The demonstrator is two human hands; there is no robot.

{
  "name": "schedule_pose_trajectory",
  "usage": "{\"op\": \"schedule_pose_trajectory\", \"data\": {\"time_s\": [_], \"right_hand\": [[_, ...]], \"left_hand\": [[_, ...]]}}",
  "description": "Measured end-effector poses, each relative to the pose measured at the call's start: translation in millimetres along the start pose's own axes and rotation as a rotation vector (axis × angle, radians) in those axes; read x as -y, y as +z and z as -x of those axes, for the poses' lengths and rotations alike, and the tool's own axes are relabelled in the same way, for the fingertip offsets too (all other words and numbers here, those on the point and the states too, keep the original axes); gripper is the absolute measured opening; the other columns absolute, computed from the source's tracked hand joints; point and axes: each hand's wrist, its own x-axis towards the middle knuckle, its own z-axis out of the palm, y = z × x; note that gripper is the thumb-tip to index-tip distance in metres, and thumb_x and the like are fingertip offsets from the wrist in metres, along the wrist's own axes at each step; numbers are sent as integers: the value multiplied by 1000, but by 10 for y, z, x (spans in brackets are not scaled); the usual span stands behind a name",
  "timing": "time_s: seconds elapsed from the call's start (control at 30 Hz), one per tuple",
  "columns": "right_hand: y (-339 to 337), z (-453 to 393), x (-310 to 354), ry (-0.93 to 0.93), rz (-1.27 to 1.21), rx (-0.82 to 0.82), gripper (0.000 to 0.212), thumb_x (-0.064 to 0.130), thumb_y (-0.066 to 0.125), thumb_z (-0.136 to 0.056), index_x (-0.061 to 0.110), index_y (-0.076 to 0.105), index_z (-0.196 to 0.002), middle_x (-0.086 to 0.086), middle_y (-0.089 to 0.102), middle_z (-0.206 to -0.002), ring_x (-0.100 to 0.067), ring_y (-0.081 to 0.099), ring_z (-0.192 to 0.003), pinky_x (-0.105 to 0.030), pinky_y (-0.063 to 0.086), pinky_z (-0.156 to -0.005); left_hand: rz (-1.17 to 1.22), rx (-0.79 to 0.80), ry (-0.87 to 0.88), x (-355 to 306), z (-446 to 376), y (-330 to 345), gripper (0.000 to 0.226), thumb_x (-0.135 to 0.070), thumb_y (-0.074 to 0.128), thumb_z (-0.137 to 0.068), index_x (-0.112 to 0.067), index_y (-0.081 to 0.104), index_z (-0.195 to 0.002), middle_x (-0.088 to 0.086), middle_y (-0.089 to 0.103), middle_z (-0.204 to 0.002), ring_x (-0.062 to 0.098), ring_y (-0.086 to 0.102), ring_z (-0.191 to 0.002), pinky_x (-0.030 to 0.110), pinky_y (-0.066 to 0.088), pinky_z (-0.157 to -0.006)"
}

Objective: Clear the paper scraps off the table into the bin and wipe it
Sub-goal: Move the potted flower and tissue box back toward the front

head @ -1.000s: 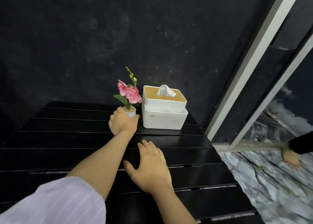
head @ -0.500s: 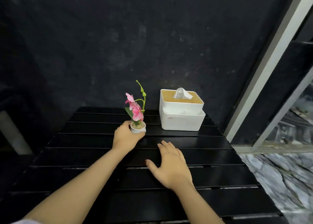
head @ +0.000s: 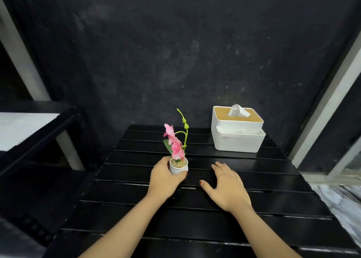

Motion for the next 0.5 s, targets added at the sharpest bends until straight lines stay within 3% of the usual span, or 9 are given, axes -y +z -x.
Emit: {"op": "schedule_pose_trajectory", "data": {"time_s": [0.33, 0.5], "right_hand": [[-1, 7, -10, -8, 4, 0, 72, 58, 40, -85, 18, 26, -143, 1, 21, -155, -16, 11, -144, -36, 11, -118], [0, 2, -13, -11, 13, -3, 71, 59, 40, -85, 18, 26, -142, 1, 22, -155, -16, 12, -144, -36, 11, -118]], "left_hand": [[24, -61, 29, -29, 219, 5, 56, -29, 78, -67, -24, 47, -113, -9, 47, -110, 8, 46, -106, 23, 37, -84], [18, -36, 57, -49, 257, -28, 49, -19, 70, -74, -23, 49, -119, -11, 48, -106, 6, 47, -101, 21, 35, -83]]}}
